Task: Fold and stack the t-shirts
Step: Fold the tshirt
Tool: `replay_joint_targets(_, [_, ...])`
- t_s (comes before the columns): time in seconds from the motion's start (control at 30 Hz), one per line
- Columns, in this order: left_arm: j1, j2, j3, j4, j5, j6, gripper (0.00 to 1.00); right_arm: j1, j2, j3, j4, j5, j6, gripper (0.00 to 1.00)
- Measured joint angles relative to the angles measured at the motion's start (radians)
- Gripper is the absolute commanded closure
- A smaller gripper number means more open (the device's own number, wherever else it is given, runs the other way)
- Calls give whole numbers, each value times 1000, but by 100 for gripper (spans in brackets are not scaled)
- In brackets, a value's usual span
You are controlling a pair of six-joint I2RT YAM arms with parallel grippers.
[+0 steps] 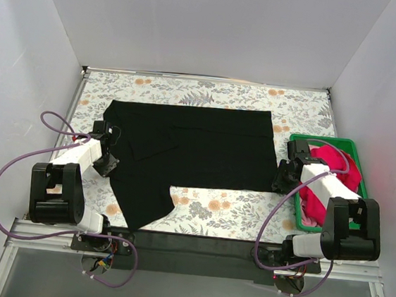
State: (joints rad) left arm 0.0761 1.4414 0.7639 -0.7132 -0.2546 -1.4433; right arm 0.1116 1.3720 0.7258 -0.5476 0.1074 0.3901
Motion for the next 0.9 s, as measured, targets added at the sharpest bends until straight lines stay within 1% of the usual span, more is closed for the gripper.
replay_joint_targets(0.2, [0, -3, 0, -12, 0, -10, 100, 0, 2, 18, 6, 24, 6, 62])
replay_joint_targets(0.47, [0, -3, 0, -15, 0, -13, 100, 2, 35, 3, 56, 36, 19, 62])
replay_joint_targets(0.6, [0, -3, 2, -21, -1, -15, 100, 7, 37, -3, 68, 40, 23, 64])
replay_joint_targets(0.63, [0, -3, 3, -24, -2, -16, 100, 7, 35, -5, 69, 41, 23, 66])
replay_joint_targets(0.67, [0, -4, 5, -26, -3, -16, 100, 7, 33, -7, 70, 43, 23, 71])
replay_joint_targets(0.83, [2, -11, 18, -44, -4, -16, 100, 7, 21, -19, 80, 45, 24, 89])
replay_joint_targets(0.87, [3, -12, 22, -47, -3, -16, 100, 7, 21, -19, 80, 44, 24, 97])
replay_joint_targets(0.9, [4, -13, 26, -50, -3, -16, 100, 9, 20, -19, 79, 43, 21, 99])
